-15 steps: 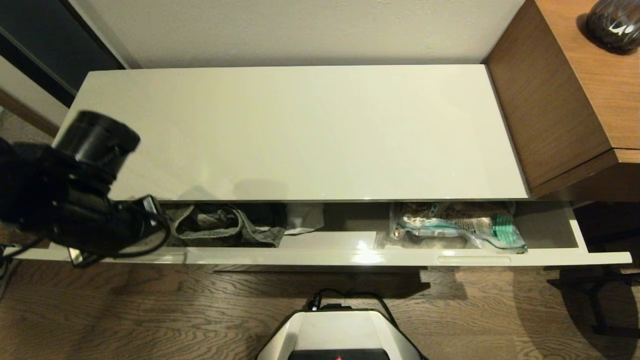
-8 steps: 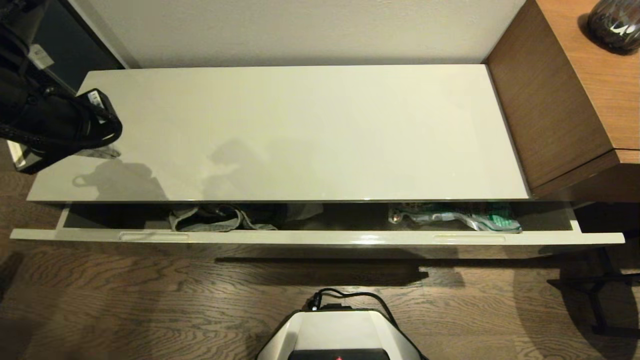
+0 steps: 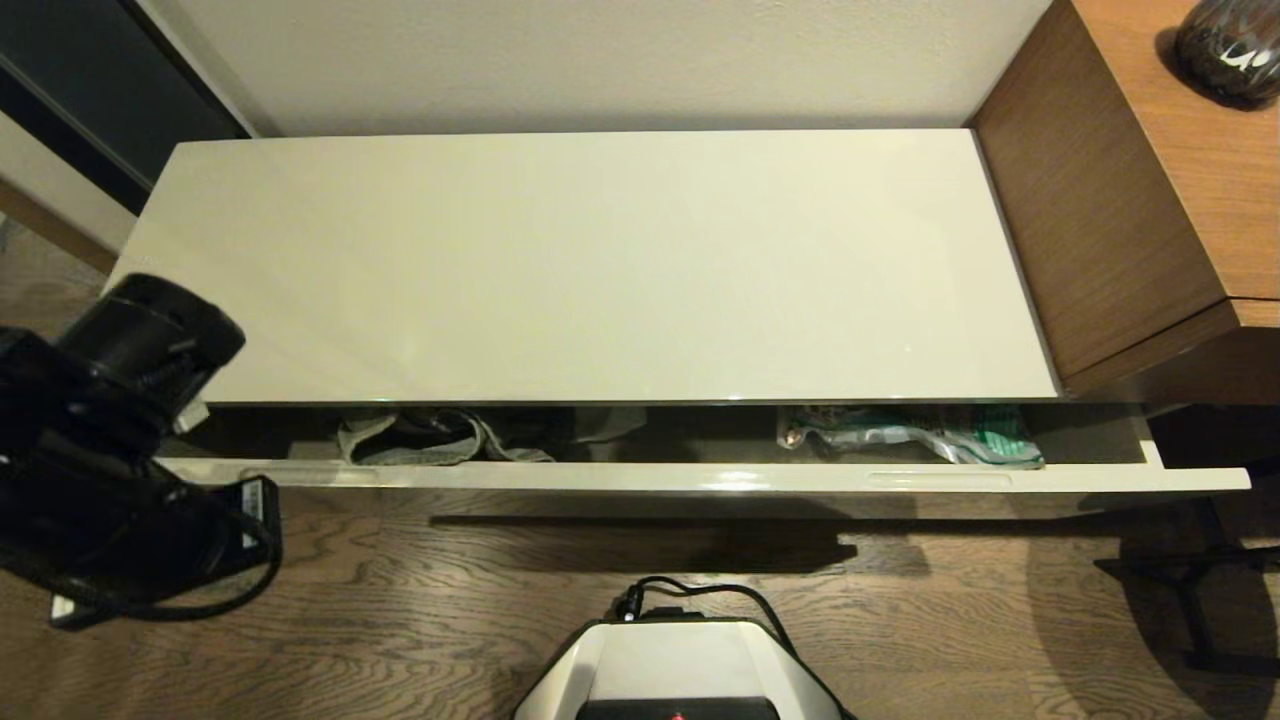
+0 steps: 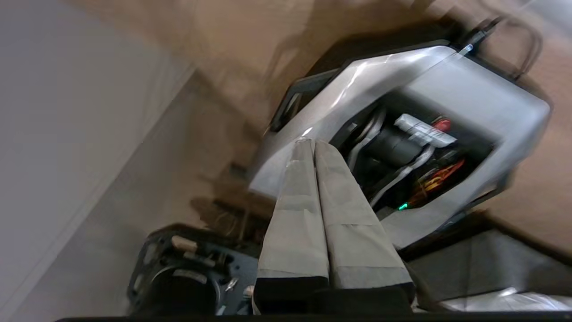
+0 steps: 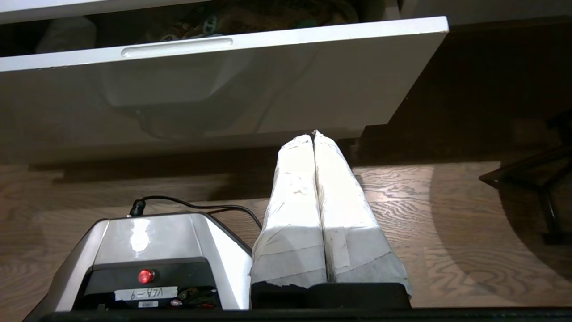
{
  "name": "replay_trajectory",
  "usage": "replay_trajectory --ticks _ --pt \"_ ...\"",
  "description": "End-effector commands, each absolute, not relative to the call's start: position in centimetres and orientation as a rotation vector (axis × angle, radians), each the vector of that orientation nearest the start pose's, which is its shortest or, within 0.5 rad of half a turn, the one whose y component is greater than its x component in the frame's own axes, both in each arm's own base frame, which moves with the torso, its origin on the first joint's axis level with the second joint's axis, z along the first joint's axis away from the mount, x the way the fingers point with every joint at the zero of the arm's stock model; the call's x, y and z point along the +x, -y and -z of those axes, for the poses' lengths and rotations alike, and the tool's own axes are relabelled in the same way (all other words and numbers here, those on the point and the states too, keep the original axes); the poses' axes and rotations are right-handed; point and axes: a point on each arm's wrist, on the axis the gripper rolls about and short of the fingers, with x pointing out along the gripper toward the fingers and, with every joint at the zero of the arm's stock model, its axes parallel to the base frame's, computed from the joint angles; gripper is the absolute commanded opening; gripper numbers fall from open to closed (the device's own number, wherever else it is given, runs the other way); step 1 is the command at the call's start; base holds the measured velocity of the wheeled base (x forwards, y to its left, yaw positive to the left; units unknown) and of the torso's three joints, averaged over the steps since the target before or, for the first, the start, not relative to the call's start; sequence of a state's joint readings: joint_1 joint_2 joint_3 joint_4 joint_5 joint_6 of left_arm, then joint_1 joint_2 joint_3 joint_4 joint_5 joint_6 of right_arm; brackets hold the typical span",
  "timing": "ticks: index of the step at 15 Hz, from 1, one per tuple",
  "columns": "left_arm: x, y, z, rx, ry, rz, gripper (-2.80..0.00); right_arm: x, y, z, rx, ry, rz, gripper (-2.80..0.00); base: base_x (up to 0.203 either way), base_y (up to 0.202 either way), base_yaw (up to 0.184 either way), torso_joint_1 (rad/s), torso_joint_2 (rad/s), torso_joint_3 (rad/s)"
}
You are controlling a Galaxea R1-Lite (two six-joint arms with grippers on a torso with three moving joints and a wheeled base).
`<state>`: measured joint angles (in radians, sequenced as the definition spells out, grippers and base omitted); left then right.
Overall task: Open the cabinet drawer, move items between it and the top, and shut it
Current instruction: Close the drawer
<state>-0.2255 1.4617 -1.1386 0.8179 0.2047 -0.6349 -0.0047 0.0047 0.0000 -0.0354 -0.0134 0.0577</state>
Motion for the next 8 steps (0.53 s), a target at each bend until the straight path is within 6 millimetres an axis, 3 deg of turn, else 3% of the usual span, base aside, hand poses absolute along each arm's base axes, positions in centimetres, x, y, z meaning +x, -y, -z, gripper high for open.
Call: replay_trajectory --ticks 1,5,8 --pt "20.2 4.5 -19.7 -0.341 -0.982 -0.311 -2.80 -2.2 0.0 -7.9 0.058 0.031 0.018 -2.80 0.000 0.000 0.000 0.000 0.00 0.000" --pt "23.0 5.2 -16.8 -0.304 -0.966 -0.370 -2.80 -2.2 0.0 -7.9 0.058 0.028 0.018 -2.80 0.000 0.000 0.000 0.000 0.00 0.000" --pt "24.4 5.4 -16.7 -0.345 -0.937 -0.383 -2.80 -2.2 0.0 -7.9 0.058 0.030 0.018 -2.80 0.000 0.000 0.000 0.000 0.00 0.000"
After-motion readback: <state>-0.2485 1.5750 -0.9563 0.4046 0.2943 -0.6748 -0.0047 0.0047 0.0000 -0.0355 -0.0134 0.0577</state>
